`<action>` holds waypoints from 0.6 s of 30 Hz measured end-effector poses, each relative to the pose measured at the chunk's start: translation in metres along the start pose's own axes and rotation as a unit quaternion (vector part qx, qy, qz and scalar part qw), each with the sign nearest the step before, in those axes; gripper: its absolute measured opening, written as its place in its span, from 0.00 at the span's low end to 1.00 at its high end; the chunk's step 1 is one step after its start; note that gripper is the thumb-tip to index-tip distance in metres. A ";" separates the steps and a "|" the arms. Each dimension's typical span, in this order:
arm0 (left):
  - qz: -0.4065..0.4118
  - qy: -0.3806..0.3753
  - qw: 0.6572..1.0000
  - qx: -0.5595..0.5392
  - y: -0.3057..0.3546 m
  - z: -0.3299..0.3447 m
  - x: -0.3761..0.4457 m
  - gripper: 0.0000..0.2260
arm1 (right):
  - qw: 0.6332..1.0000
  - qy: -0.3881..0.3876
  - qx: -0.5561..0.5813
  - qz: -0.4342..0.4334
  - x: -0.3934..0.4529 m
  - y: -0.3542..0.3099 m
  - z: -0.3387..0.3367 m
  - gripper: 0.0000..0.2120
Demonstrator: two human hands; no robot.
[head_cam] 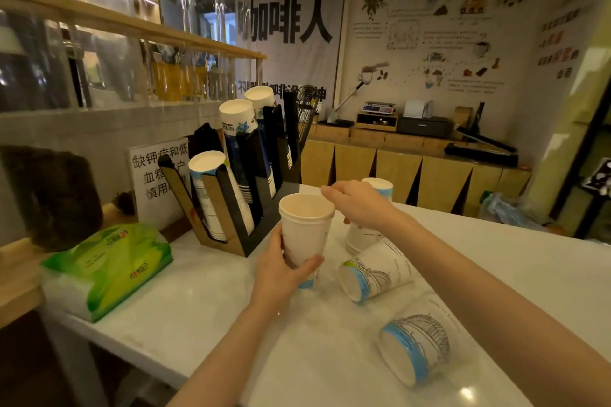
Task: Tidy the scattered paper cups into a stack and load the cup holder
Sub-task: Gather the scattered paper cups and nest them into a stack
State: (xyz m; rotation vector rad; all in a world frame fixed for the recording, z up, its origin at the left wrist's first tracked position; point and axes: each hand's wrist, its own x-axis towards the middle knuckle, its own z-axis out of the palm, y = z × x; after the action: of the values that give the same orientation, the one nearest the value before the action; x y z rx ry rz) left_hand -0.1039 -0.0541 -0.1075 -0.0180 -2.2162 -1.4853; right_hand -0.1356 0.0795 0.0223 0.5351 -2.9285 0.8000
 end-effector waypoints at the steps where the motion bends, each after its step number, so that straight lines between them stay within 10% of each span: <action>1: 0.007 -0.007 1.000 0.001 -0.001 0.000 0.000 0.40 | 1.000 0.015 0.007 0.007 -0.005 0.002 -0.003 0.24; 8: 0.039 0.077 0.995 0.045 0.003 -0.001 -0.004 0.48 | 0.986 0.075 -0.127 0.080 -0.056 0.044 -0.025 0.27; 12: 0.206 0.212 0.940 0.168 0.018 -0.004 -0.019 0.37 | 0.971 -0.032 -0.109 0.209 -0.077 0.069 -0.042 0.31; 18: 0.468 0.052 0.837 0.278 0.017 0.022 -0.034 0.23 | 0.905 -0.151 0.028 0.396 -0.085 0.092 -0.044 0.49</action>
State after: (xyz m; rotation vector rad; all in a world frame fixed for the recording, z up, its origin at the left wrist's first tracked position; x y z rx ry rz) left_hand -0.0771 -0.0192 -0.1129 -0.7039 -1.9671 -0.2873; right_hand -0.0893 0.2026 0.0029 -0.6610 -3.4136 0.9104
